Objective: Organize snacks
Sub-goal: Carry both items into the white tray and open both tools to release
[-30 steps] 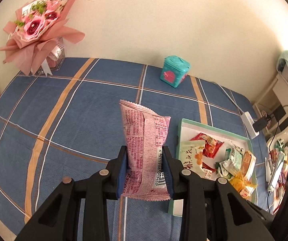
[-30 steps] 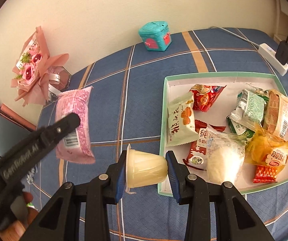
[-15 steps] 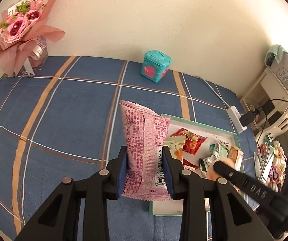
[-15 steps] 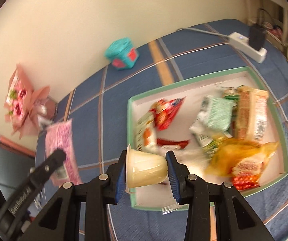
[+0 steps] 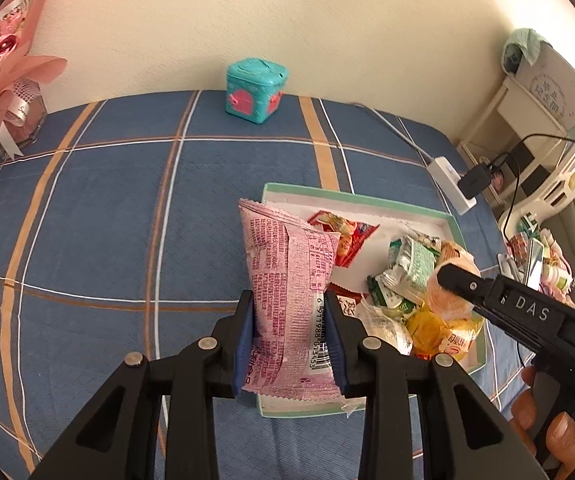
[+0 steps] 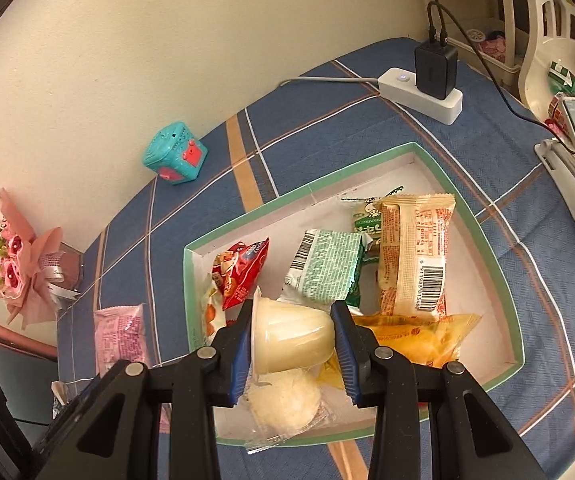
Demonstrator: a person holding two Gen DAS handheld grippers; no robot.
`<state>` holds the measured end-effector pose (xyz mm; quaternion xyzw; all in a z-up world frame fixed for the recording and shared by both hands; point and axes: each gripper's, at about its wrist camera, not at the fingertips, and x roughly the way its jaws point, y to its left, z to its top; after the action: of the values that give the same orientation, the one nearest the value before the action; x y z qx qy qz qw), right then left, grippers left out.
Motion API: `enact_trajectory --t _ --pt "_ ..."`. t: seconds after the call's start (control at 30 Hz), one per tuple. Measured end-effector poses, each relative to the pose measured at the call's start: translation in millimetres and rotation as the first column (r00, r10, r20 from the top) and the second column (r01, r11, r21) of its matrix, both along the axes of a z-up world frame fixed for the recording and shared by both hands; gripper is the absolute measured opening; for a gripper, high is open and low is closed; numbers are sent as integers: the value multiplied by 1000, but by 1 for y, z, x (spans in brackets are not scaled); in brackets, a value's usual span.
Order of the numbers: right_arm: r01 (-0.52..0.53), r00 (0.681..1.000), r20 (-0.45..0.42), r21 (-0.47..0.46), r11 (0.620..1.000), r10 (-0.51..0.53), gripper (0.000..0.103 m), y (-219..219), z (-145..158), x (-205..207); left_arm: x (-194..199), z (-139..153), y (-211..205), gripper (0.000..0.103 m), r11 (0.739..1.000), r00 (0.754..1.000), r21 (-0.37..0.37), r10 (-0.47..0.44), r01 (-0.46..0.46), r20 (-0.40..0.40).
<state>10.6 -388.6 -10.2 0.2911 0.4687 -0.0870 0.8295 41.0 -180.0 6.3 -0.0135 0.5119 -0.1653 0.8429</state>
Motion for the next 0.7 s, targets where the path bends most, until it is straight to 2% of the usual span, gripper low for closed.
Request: enact_trajectory --t 0.37,0.7 --pt "-34 999 -39 -13 999 34 40 7 -17 12 0 -22 -21 34 997 997 50 -51 54 -63" --pt "-52 997 -57 -28 998 50 40 12 -22 17 3 -36 -28 34 997 992 46 -61 66 -112"
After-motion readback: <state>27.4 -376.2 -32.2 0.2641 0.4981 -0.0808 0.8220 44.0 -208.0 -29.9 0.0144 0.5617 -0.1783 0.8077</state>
